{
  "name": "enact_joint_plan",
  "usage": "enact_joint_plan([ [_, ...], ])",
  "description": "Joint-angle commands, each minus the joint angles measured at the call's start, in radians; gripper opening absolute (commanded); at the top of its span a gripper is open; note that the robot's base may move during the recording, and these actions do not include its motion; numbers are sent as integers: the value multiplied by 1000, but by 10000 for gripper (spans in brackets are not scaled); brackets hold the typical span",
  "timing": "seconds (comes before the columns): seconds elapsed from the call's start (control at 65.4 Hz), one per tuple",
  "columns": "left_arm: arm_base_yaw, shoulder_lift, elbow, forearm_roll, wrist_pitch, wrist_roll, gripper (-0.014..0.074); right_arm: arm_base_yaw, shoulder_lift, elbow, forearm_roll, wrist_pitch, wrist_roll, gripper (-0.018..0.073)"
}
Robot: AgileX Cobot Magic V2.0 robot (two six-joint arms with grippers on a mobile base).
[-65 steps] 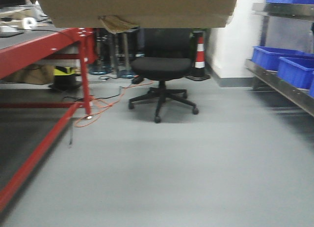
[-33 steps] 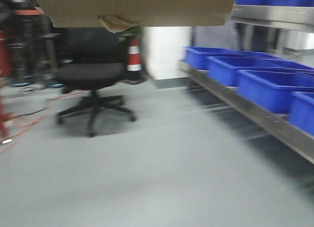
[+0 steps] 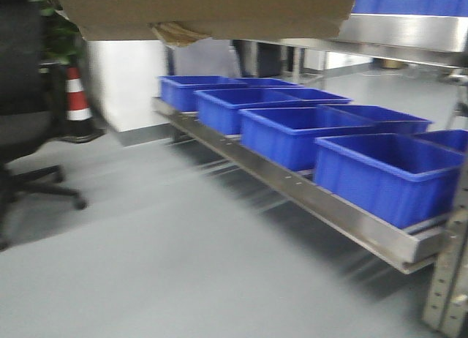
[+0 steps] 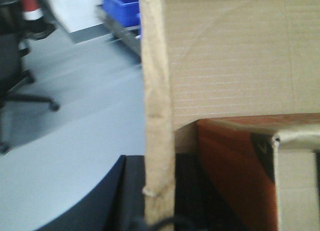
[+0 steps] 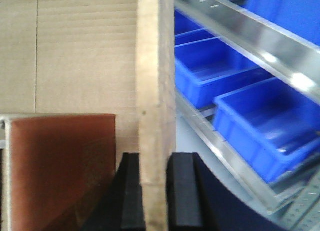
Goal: Stack two boxes on right shelf middle
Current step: 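Hold the boxes raised while the base drives to the steel shelf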
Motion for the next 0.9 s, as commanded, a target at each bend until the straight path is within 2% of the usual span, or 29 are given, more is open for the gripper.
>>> enact_joint_plan([
  [0.0,5,-12,-11,18,-35,2,-111,-2,-16,-14,-13,-74,3,-151],
  [0.887,5,-12,-11,18,-35,2,-111,-2,-16,-14,-13,-74,3,-151],
])
